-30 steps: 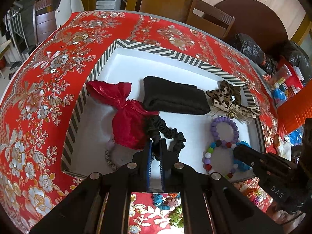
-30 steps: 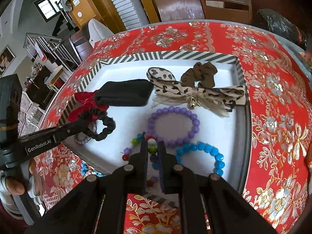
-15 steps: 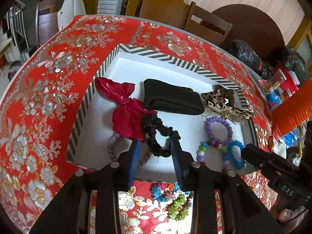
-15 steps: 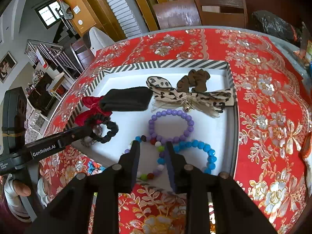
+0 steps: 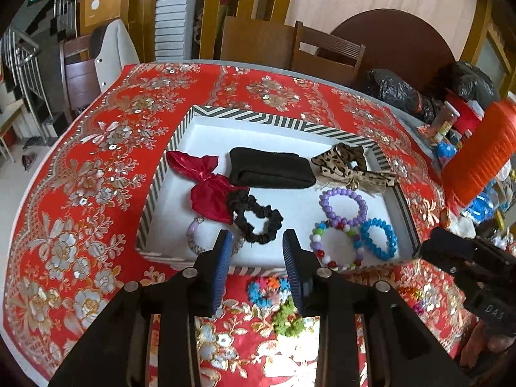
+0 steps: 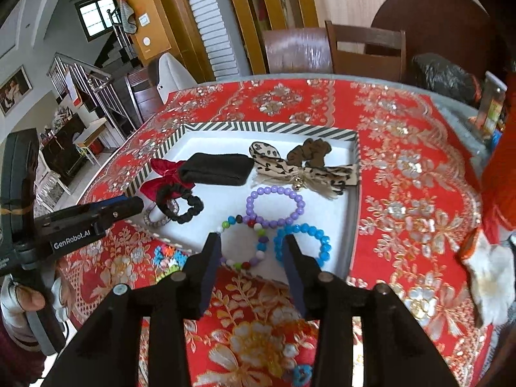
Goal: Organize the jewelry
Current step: 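Lift both open tools out of the tray toward the last jewelry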
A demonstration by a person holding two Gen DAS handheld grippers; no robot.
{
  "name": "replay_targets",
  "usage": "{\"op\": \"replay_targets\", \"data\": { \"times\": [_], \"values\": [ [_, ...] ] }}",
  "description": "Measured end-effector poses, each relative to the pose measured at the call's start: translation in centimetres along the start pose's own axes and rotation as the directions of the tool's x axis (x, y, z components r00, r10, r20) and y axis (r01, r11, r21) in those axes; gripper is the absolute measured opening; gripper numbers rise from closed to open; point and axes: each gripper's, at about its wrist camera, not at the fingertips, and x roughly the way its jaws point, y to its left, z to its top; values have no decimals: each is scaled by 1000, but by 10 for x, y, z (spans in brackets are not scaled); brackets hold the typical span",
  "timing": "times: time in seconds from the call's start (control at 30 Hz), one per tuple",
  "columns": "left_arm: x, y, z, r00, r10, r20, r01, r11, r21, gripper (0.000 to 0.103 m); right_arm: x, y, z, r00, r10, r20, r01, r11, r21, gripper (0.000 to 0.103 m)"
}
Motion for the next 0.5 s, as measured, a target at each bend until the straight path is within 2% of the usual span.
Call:
{"op": "replay_targets", "data": {
  "times": [0.1, 0.2, 0.37, 0.5],
  "values": [
    [-6, -4, -6, 999, 44, -4, -44, 998, 34, 44, -13, -1, -9, 1000, -24, 13, 24, 1000, -18, 50],
    [-11, -3, -12, 996, 90, -10, -89, 994, 58, 44, -22, -5, -16, 1000, -30, 6, 30, 999, -26, 52],
    [-18, 7, -22, 999, 3, -49, -2, 999, 32, 44, -31, -18, -36, 997, -62, -35, 60, 997, -42, 53],
    [-14, 12, -31, 993, -57, -106, 57, 998, -4, 44, -28, -37, -54, 991, -99, -93, 96, 995, -40, 53]
  ]
}}
